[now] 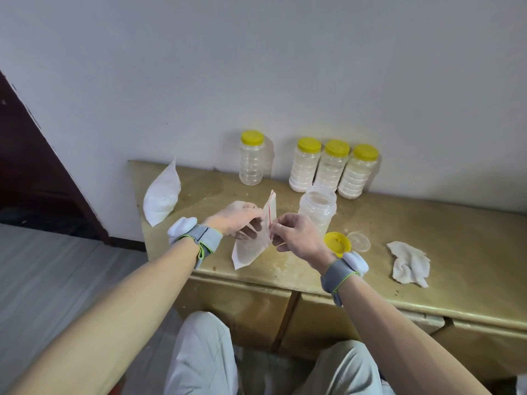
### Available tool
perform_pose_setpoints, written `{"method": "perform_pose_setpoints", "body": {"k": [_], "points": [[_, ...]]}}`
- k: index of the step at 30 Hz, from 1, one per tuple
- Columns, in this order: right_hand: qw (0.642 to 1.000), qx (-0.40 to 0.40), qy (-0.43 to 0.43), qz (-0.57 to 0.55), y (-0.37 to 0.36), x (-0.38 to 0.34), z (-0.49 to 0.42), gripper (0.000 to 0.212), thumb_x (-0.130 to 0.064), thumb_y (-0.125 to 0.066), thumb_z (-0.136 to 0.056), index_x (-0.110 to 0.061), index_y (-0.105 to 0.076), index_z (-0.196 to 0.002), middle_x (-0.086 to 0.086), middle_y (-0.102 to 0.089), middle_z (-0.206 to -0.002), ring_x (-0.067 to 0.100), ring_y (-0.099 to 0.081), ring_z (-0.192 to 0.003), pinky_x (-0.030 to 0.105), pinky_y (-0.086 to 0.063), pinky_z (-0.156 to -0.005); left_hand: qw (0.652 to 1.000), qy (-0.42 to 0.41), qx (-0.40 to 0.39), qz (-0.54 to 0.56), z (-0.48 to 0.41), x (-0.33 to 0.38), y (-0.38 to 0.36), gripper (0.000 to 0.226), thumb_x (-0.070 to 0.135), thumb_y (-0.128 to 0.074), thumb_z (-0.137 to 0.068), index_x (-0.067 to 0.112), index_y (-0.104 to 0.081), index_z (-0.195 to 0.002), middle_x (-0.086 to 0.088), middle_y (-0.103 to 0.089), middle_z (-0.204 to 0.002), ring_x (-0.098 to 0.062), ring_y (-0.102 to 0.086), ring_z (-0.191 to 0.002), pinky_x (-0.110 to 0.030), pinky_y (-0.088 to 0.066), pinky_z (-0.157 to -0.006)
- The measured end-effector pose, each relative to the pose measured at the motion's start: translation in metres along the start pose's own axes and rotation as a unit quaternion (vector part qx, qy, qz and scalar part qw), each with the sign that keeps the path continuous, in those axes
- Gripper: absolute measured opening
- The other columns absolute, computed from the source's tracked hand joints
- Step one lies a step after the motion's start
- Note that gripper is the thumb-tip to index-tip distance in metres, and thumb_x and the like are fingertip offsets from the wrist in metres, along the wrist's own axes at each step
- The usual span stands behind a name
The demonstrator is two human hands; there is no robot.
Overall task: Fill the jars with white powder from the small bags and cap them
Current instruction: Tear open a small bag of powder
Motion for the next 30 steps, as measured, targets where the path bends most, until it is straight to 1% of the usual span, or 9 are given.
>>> {"method": "perform_pose_setpoints", "body": {"k": [6,11,15,18,20,23,25,28,30], "points": [[0.999,0.021,0.010,0.039,0.007,-0.010,0.001,0.014,-0.015,-0.063,-0.092,-0.002,-0.068,-0.089,0.003,-0.068,-0.069,0.012,-0.063,-0.061,0.025,-0.056,-0.056,0.996,-0.030,0.002,-0.083,-0.002,0.016,-0.001,0.020,0.038,-0.065,-0.093,0.023,-0.063,-0.080,0.005,-0.070,-0.080,-0.015,-0.068,-0.071,-0.026,-0.041,-0.063],[0.994,0.094,-0.006,0.054,0.034,-0.012,0.007,0.010,-0.015,-0.059,-0.087,-0.006,-0.063,-0.084,0.006,-0.063,-0.065,0.016,-0.058,-0.056,0.039,-0.060,-0.061,0.989,-0.054,0.043,-0.132,0.003,0.027,0.022,0.020,0.026,-0.062,-0.093,0.017,-0.060,-0.075,0.005,-0.070,-0.071,-0.018,-0.071,-0.070,-0.025,-0.040,-0.055],[0.985,0.109,-0.013,0.130,0.039,-0.023,0.008,0.011,-0.024,-0.060,-0.085,-0.012,-0.059,-0.084,0.007,-0.066,-0.065,0.027,-0.068,-0.057,0.048,-0.061,-0.061,0.986,-0.073,0.075,-0.127,0.009,0.040,0.042,0.019,0.021,-0.063,-0.088,0.016,-0.060,-0.070,0.003,-0.073,-0.068,-0.015,-0.072,-0.066,-0.025,-0.042,-0.056],[0.983,0.067,-0.032,0.166,0.022,-0.033,0.001,0.024,-0.033,-0.066,-0.081,-0.016,-0.053,-0.092,0.005,-0.066,-0.071,0.025,-0.069,-0.059,0.038,-0.059,-0.049,0.981,-0.089,0.076,-0.153,0.012,0.051,0.043,0.013,0.018,-0.066,-0.084,0.017,-0.059,-0.073,0.002,-0.072,-0.069,-0.012,-0.071,-0.062,-0.021,-0.044,-0.054],[0.967,0.055,-0.025,0.248,0.015,-0.042,-0.006,0.025,-0.036,-0.066,-0.079,-0.018,-0.055,-0.093,0.002,-0.068,-0.073,0.020,-0.067,-0.056,0.029,-0.052,-0.047,0.978,-0.097,0.083,-0.166,0.013,0.056,0.043,0.009,0.014,-0.066,-0.083,0.017,-0.058,-0.079,0.001,-0.071,-0.069,-0.012,-0.067,-0.056,-0.019,-0.045,-0.048],[0.931,0.073,0.001,0.358,0.021,-0.065,-0.015,0.014,-0.020,-0.057,-0.075,-0.019,-0.064,-0.088,0.005,-0.073,-0.078,0.025,-0.071,-0.073,0.033,-0.058,-0.068,0.967,-0.115,0.114,-0.199,0.017,0.065,0.061,0.009,0.010,-0.065,-0.078,0.013,-0.061,-0.086,0.000,-0.071,-0.064,-0.013,-0.062,-0.051,-0.026,-0.056,-0.056],[0.930,0.086,-0.001,0.356,0.031,-0.077,-0.018,0.017,-0.013,-0.057,-0.073,-0.016,-0.069,-0.085,0.005,-0.074,-0.079,0.025,-0.071,-0.078,0.032,-0.058,-0.074,0.962,-0.112,0.129,-0.211,0.021,0.067,0.081,0.009,0.010,-0.064,-0.076,0.013,-0.063,-0.085,-0.001,-0.071,-0.062,-0.014,-0.062,-0.052,-0.029,-0.057,-0.062],[0.935,0.106,-0.010,0.339,0.039,-0.086,-0.017,0.012,-0.015,-0.060,-0.073,-0.016,-0.072,-0.075,-0.003,-0.075,-0.069,0.014,-0.072,-0.065,0.018,-0.050,-0.058,0.975,-0.094,0.106,-0.173,0.023,0.062,0.095,0.007,0.004,-0.062,-0.083,0.011,-0.064,-0.083,-0.002,-0.069,-0.059,-0.009,-0.060,-0.049,-0.019,-0.050,-0.050],[0.941,0.103,-0.008,0.322,0.034,-0.082,-0.018,0.010,-0.013,-0.060,-0.071,-0.015,-0.070,-0.073,-0.002,-0.074,-0.066,0.018,-0.072,-0.066,0.024,-0.056,-0.064,0.977,-0.078,0.093,-0.178,0.022,0.053,0.092,0.006,0.006,-0.062,-0.085,0.012,-0.064,-0.084,0.000,-0.069,-0.060,-0.007,-0.058,-0.046,-0.017,-0.046,-0.046]]}}
Point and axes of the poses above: each hand's wrist, its own z-axis away from the middle knuckle, its own y-axis out of the back of the hand, x = y × z, the point moved 10 cm from there along -z, towards the middle knuckle
